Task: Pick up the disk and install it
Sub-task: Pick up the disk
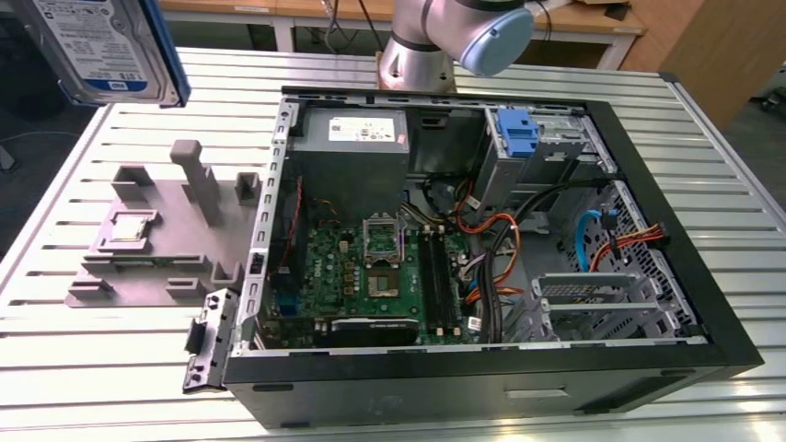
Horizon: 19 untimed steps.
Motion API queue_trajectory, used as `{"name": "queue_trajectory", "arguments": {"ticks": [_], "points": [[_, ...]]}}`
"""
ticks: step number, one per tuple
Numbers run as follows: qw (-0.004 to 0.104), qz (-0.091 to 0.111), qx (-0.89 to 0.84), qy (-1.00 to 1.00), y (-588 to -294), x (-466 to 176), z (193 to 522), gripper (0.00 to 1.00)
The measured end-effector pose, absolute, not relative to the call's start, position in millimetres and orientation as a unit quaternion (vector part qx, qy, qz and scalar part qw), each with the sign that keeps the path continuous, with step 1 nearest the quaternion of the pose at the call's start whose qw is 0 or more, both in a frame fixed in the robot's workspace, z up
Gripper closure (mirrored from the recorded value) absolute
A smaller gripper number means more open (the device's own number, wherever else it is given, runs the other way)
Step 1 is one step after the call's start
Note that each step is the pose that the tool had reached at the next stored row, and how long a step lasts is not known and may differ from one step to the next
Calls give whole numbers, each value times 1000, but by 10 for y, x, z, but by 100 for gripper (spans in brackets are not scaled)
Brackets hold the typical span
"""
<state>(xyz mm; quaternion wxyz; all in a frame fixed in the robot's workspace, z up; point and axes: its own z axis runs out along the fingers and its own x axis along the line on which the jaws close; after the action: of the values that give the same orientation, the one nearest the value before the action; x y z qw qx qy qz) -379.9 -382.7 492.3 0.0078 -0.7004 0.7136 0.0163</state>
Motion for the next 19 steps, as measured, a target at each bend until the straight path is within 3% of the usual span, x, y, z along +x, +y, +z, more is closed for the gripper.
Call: {"name": "queue_trajectory", "arguments": {"ticks": [19], "points": [[8, 16, -700, 714, -3882, -3665, 4922, 63]]}}
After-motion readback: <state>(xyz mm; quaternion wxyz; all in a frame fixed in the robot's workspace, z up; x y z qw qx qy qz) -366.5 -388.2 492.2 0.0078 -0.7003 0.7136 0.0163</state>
